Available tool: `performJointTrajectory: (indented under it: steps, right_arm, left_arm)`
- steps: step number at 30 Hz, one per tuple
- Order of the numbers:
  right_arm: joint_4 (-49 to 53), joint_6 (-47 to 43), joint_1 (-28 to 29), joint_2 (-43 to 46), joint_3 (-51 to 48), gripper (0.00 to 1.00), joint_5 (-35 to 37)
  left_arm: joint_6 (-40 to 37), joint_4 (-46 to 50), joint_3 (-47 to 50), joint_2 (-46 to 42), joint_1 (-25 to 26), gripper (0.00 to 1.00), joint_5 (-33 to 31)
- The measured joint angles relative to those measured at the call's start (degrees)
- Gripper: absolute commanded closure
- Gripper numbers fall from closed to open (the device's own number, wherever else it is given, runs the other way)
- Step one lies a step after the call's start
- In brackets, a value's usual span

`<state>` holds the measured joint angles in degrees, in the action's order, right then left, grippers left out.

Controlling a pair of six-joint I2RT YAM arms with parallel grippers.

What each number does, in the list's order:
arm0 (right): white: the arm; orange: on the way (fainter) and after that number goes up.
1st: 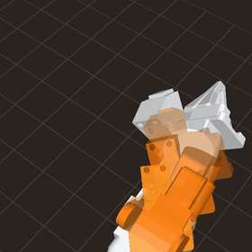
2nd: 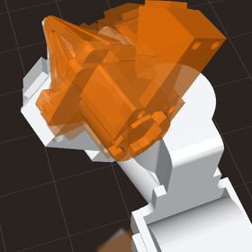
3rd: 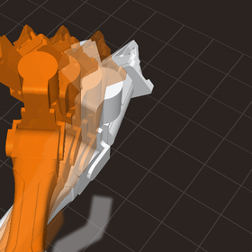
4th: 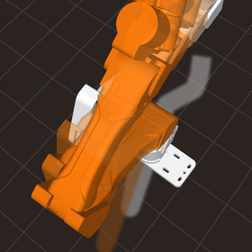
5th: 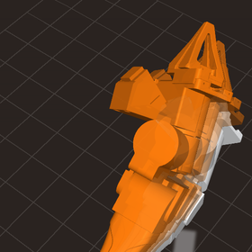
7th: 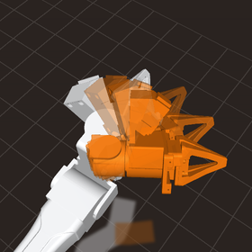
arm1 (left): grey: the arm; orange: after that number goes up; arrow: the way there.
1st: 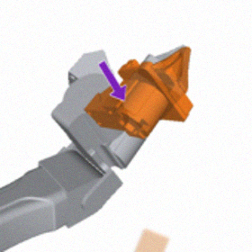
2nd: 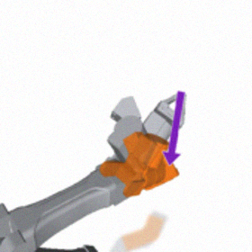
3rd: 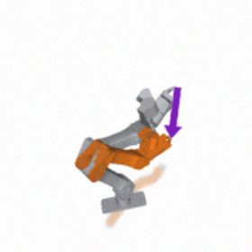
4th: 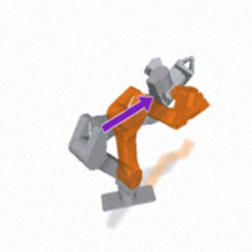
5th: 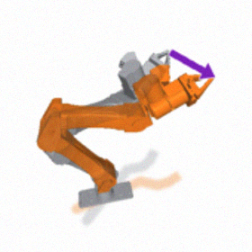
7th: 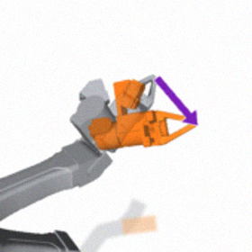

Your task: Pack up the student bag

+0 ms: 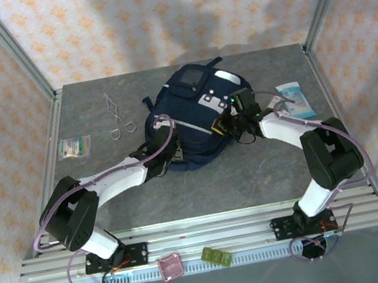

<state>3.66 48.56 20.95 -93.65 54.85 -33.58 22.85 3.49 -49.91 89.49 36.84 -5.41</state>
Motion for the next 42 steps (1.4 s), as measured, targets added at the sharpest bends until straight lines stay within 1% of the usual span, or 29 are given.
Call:
performJointTrajectory:
  steps: [3, 5, 12, 15, 17, 19, 21, 26, 30, 36, 42]
  right_arm:
    - [1.5, -0.5, 0.0, -2.4, 2.2, 1.00, 0.0]
    - [3.1, -1.2, 0.0, -4.2, 4.3, 1.00, 0.4]
    - [9.6, -5.0, -2.5, -9.3, 15.1, 1.00, 3.6]
    - [10.0, -6.4, -3.5, -10.4, 18.1, 0.82, 3.9]
    - [9.0, -6.9, -3.8, -10.2, 18.2, 0.76, 4.1]
    - [7.4, -6.8, -4.1, -9.1, 16.7, 0.73, 4.0]
    - [6.3, -6.4, -4.3, -6.3, 13.1, 0.69, 3.8]
    - [5.8, -4.7, -4.3, 2.9, 3.2, 0.65, 2.5]
    - [3.8, -1.9, -3.9, 9.3, -3.8, 0.64, 0.3]
    - [0.2, 1.5, -0.3, 8.8, -5.7, 0.63, -2.3]
    - [-2.6, 3.3, 2.2, 3.0, -4.0, 0.65, -2.9]
  left_arm:
    - [-0.4, 0.2, -0.3, 1.7, -0.5, 1.00, 0.2]
    - [-0.5, 0.1, -0.3, 1.9, 0.4, 1.00, -0.1]
    - [0.1, -1.3, -1.9, 2.5, 7.1, 1.00, -0.4]
    - [0.9, -2.4, -3.7, 4.1, 9.5, 1.00, 0.8]
    - [1.2, -2.6, -4.7, 5.0, 10.4, 1.00, 1.6]
    - [1.3, -2.4, -5.6, 5.8, 10.8, 1.00, 2.2]
    - [1.3, -1.9, -6.5, 6.3, 11.0, 1.00, 2.5]
    - [1.3, -0.2, -8.2, 6.5, 11.0, 1.00, 2.6]
    - [1.3, 0.2, -8.2, 6.5, 11.0, 1.00, 2.6]
    - [1.3, 0.2, -8.2, 6.5, 11.0, 1.00, 2.6]
    - [1.3, 0.2, -8.2, 6.5, 11.0, 1.00, 3.2]
